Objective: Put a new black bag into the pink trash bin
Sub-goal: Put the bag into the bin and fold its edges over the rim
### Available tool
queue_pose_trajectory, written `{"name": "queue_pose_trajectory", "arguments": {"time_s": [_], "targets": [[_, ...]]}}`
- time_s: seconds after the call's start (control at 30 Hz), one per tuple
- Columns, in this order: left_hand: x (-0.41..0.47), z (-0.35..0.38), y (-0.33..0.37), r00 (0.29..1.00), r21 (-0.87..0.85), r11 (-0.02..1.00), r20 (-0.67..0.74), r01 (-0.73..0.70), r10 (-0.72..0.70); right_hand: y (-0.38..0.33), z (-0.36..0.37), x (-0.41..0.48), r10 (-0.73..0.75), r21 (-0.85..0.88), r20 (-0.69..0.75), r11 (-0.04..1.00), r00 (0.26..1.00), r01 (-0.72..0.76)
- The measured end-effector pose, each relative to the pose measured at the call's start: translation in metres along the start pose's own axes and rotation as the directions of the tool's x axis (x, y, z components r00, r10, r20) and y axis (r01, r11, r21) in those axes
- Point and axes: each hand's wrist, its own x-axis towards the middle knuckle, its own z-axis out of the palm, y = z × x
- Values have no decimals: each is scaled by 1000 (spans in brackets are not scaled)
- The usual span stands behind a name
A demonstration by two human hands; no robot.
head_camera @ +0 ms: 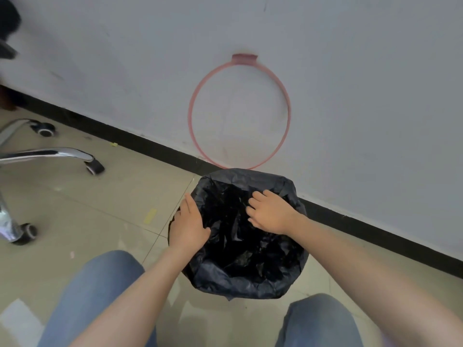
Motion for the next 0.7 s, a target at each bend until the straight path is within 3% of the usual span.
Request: {"name": "queue_pose_trajectory", "arguments": {"time_s": [0.03,0.1,0.17,0.3,0.37,0.43,0.5,0.53,0.6,0.7], "targets": [[0,0,-1,1000,35,999,-15,2,-2,1,1,7,-61,-55,-55,997,997,58],[0,0,-3,999,87,996,-36,15,-12,8,16,22,-151,-54,116,986,982,158],[1,1,-7,999,127,992,-44,24,-19,16,28,31,-84,-119,271,986,959,119],[4,3,-7,999,123,992,-44,28,-23,12,48,39,-47,-205,384,969,922,135],[3,5,-3,998,104,994,-55,24,-18,7,45,37,-42,-151,344,984,938,100],[2,6,1,998,81,997,-59,20,-15,-4,36,34,-79,-38,192,995,978,88],[1,9,4,996,63,998,-88,19,-13,-23,33,32,-172,30,49,985,984,171],[1,9,5,995,60,998,-102,20,-14,-33,31,31,-235,34,46,972,971,233],[2,9,5,993,56,998,-116,24,-17,-48,35,28,-308,1,216,949,927,315],[2,10,4,994,62,998,-109,22,-15,-46,50,30,-160,-157,537,946,828,285]]}}
